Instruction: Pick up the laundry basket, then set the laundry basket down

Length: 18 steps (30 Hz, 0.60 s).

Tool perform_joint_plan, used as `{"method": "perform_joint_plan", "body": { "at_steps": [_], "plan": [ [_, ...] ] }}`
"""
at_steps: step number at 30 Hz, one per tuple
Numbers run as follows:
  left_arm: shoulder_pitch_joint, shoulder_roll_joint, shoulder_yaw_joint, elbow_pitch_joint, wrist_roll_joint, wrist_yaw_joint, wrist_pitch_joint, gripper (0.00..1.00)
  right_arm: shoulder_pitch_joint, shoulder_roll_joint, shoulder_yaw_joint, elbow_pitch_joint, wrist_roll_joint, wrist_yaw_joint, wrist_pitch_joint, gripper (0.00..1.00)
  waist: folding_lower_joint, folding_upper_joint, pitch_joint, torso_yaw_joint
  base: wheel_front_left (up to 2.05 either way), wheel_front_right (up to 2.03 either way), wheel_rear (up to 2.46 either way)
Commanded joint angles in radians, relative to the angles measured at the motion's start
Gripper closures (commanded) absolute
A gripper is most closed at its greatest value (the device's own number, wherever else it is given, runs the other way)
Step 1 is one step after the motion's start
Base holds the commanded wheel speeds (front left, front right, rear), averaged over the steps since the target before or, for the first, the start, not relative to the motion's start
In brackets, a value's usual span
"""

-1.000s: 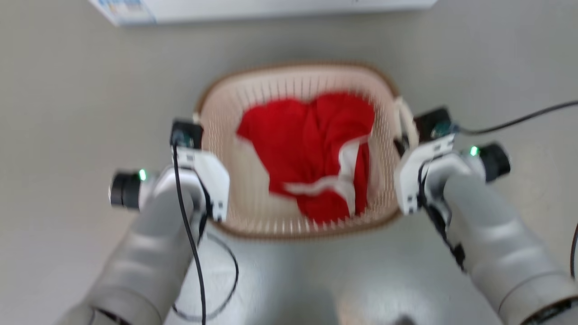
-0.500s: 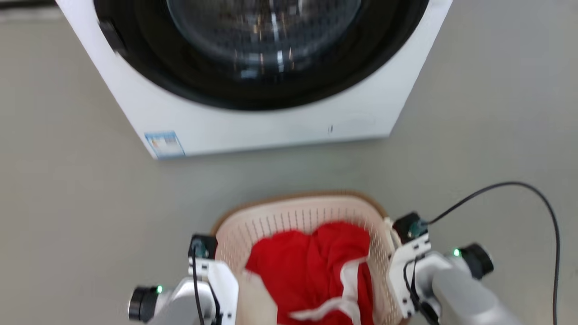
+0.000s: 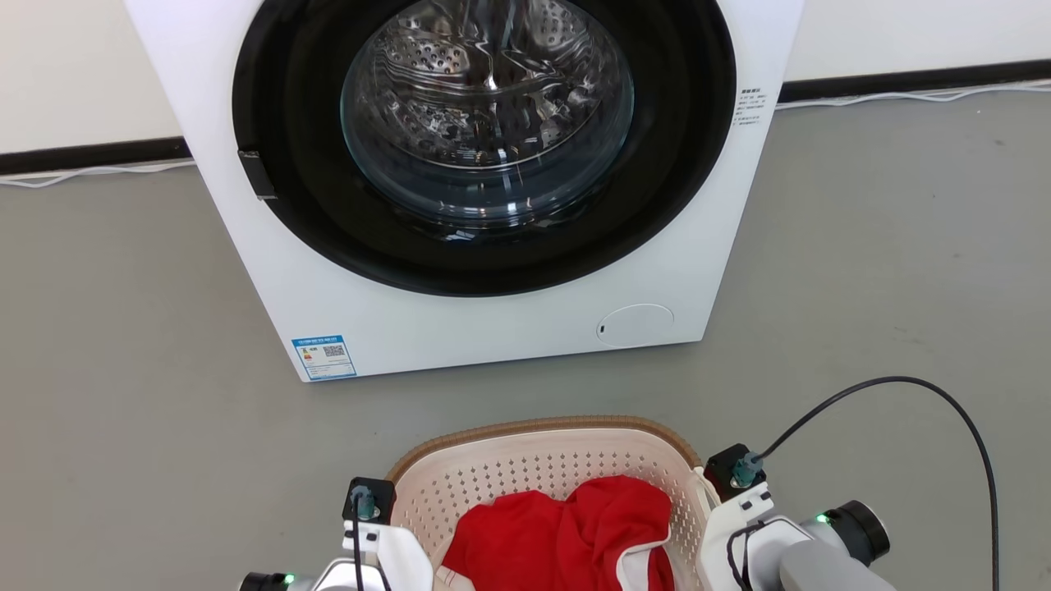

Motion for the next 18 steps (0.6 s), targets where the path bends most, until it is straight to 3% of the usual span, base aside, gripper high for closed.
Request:
{"method": "perform_joint_plan", "body": {
  "at_steps": [1, 18],
  "plan": [
    [-0.028, 0.011, 0.008, -0.024, -0.005, 0.012, -0.026, 1.00, 0.010, 0.028, 0.032, -0.033, -0.005, 0.018, 0.006, 1.00, 0.0001, 0.0000, -0.003, 0.000, 0.00, 0.00, 0.00],
    [-0.017, 0.011, -0.050, -0.023, -0.087, 0.017, -0.033, 1.00, -0.005, 0.028, 0.017, -0.009, 0.009, 0.018, -0.002, 1.00, 0.0001, 0.0000, -0.030, 0.004, 0.00, 0.00, 0.00]
  ]
}}
